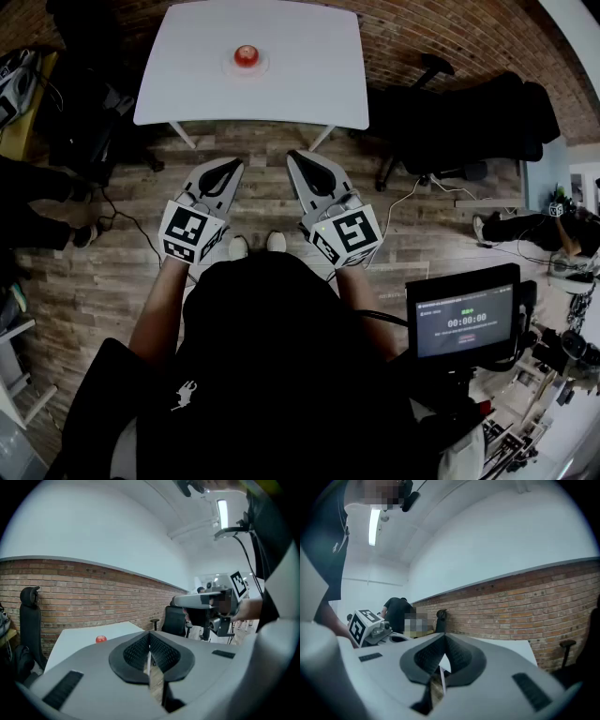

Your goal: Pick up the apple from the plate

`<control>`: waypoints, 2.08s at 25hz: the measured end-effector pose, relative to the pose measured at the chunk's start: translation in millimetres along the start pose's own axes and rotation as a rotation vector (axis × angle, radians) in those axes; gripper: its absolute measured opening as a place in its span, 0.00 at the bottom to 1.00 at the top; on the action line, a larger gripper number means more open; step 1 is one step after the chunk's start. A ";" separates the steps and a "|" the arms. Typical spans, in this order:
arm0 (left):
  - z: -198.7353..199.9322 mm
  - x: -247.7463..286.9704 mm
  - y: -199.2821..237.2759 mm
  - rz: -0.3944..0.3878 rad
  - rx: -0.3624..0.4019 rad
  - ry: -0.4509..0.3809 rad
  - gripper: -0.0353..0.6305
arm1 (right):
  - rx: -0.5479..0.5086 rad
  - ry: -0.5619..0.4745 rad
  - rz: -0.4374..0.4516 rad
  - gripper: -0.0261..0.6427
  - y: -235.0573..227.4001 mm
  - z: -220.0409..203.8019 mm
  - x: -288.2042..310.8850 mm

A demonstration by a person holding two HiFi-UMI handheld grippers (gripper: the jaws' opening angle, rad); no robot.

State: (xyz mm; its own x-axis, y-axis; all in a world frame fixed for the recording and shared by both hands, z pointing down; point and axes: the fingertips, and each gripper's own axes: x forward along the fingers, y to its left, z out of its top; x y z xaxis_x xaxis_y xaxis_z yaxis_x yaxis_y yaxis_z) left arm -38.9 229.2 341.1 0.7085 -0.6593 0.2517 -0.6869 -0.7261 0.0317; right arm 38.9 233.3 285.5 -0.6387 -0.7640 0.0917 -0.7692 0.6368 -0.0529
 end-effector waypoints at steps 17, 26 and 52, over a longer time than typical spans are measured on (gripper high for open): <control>-1.9 18.1 -9.9 0.038 0.022 0.026 0.06 | 0.068 0.018 0.037 0.05 -19.8 -6.3 -10.4; -3.8 22.4 -20.2 0.035 0.024 0.034 0.06 | 0.064 0.012 0.044 0.05 -24.7 -11.5 -16.9; -7.1 64.5 -48.8 0.084 0.019 0.050 0.06 | 0.059 0.018 0.101 0.05 -75.0 -24.9 -40.8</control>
State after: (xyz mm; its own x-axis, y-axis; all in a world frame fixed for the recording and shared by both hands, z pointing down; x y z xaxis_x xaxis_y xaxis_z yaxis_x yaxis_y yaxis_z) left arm 39.1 223.4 362.6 0.6395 -0.7074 0.3011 -0.7398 -0.6728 -0.0094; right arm 123.1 219.3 310.5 -0.7127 -0.6942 0.1010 -0.7014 0.7024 -0.1211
